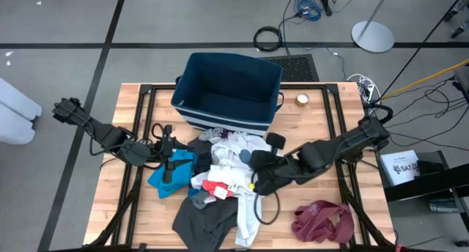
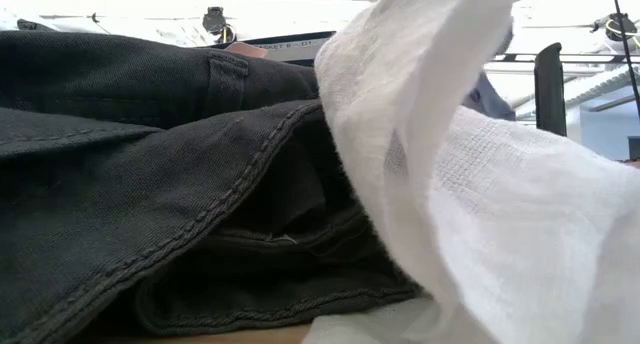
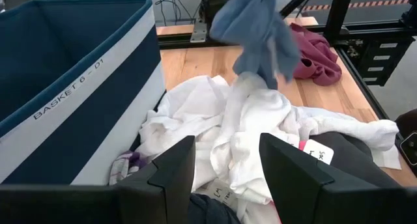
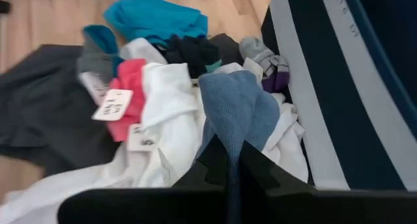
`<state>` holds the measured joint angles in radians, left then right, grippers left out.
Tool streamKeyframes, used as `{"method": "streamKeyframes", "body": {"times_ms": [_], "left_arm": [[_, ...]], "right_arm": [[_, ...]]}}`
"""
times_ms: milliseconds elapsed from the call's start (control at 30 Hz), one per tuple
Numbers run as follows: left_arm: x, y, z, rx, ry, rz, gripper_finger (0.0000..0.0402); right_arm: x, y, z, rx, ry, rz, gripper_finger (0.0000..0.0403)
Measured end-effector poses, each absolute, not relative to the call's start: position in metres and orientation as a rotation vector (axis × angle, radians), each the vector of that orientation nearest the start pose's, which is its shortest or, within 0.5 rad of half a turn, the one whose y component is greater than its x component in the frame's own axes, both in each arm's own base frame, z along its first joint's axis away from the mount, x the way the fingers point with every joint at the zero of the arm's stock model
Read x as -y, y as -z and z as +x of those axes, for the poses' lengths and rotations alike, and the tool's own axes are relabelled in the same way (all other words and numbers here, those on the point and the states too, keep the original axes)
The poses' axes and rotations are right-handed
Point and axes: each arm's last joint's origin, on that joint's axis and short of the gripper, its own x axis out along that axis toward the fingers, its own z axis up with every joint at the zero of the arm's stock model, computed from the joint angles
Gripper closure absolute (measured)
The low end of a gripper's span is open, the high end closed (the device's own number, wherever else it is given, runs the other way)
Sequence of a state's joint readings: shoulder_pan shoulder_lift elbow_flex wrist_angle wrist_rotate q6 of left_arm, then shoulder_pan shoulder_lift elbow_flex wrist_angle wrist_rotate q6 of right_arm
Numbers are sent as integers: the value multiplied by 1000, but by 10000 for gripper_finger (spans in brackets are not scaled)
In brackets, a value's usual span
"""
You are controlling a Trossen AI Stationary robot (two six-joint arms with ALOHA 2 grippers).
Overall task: Sort clothes
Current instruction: Move the blue sock to the right of the table
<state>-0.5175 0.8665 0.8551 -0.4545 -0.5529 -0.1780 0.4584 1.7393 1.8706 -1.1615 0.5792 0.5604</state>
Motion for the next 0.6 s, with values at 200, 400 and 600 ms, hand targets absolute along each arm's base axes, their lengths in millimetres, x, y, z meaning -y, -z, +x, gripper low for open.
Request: {"method": "streamKeyframes", "body": {"times_ms": [200,400,600], "left_arm": [[74,-320,162,-395,-70,61,220],[74,-320,162,-395,-70,61,220],[74,-320,162,-394,-71,59,220]], "right_arm": [[-155,-392,291,-862,380,54,402],[-169,-385,260,-990,488,158,403],[-190,-379,242,-1028,461,254,403]]}}
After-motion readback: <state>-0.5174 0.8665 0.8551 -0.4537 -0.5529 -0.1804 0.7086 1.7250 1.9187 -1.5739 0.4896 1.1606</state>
